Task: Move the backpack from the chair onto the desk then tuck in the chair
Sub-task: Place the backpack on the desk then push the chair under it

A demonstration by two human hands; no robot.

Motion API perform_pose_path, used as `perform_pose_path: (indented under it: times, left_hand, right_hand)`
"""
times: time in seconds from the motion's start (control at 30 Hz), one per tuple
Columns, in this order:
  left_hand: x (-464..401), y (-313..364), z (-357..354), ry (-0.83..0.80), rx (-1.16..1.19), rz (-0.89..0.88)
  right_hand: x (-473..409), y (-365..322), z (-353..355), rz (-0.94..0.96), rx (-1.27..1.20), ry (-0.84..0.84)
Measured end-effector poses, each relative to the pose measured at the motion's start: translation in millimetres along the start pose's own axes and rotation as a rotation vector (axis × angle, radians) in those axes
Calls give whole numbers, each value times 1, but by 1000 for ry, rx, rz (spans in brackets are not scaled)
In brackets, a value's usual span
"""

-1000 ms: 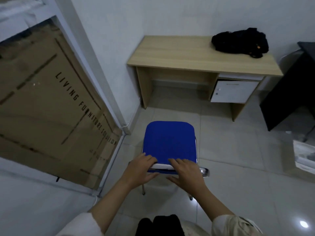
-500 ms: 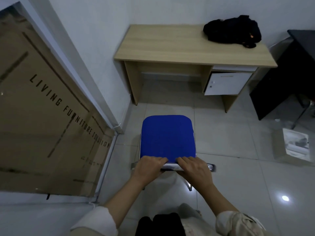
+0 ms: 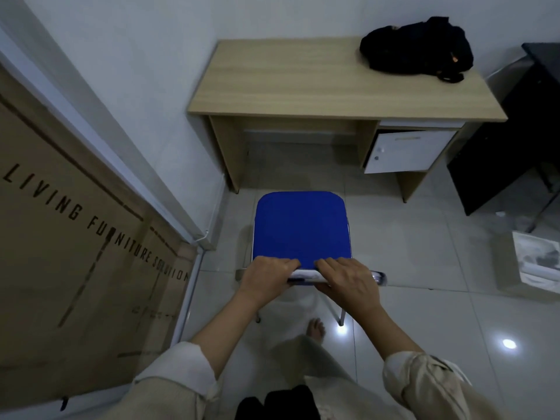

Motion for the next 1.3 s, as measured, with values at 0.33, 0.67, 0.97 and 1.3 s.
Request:
perform_pose_path:
  times: [0.33,0.67,0.97,1.3]
  left_hand:
    - [-106,-59,15,-38,2,19]
    - [-202,-102,28,-9,-28,31]
    - [-275,-137,29,18,-44,1]
    - [-366,-184,47,20,-19,-4]
  right_hand:
    - [-93,70,-26,-53,-3,24]
    - [-171,143,-51,-69,-20,8]
    - [-227,196,-77,-51,-26,-52]
    - [-307,255,-93,-89,-15,-36]
Point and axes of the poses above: each hand's wrist, its own x-axis away from the middle knuckle, its own z-axis out of the back of the hand, y = z × x, the point moved 9 cm from there along -x, towards the middle knuckle, and after that the axes turned 3 degrees about -x, right-handed, at the moved point
